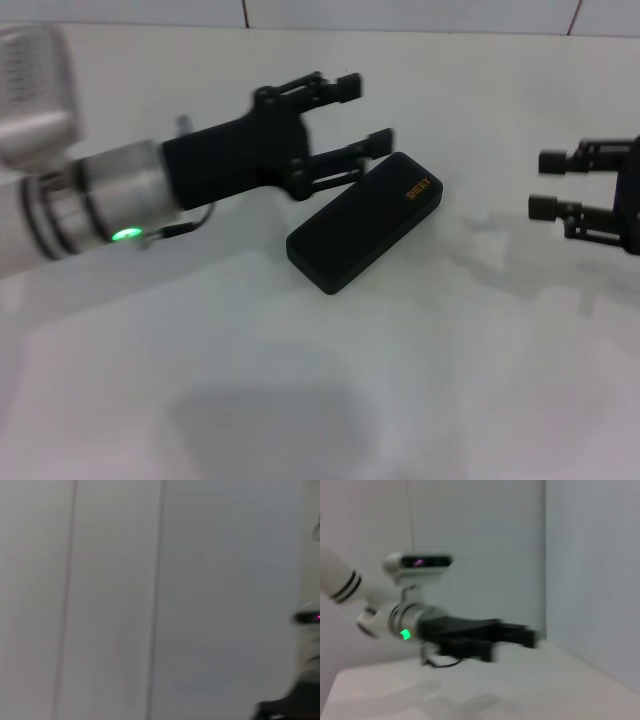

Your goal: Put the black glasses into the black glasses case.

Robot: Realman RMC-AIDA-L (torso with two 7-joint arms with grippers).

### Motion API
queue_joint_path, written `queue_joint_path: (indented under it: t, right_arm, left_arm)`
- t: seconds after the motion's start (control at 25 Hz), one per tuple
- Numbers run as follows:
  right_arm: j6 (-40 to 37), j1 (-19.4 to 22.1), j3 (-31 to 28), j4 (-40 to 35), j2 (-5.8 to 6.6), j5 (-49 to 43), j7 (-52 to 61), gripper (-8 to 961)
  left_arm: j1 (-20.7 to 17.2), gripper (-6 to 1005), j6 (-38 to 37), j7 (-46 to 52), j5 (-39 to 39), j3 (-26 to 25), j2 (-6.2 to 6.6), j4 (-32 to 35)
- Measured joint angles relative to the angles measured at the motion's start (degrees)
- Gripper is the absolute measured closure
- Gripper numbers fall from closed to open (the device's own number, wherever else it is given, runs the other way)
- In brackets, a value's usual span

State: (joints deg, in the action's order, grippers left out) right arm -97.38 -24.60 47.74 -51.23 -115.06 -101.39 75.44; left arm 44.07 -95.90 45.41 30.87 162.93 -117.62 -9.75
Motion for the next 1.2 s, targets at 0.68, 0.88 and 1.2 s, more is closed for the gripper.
queue_joint_path:
  t: [0.68,0.88,1.2]
  right_arm:
    - [-15.92,-5.39,-0.04,12.8,0.9,-0.78,-20.52,292]
    - [-11.61,-6.41,2.16,17.49,-0.85,-1.61,-25.37,291]
    - [-8.05,-8.23,3.2,28.31,-1.07,3.08,-37.11,291]
  left_arm:
    - [-5.67,246,-17.79,-7.22,-9.74,0.11,3.15,-3.73]
    - [-5.77,246,-17.59,-7.0,-10.15,0.1,3.19,-4.22]
    - [-5.75,246,-17.42,-6.86,-12.25,0.1,3.37,-6.9]
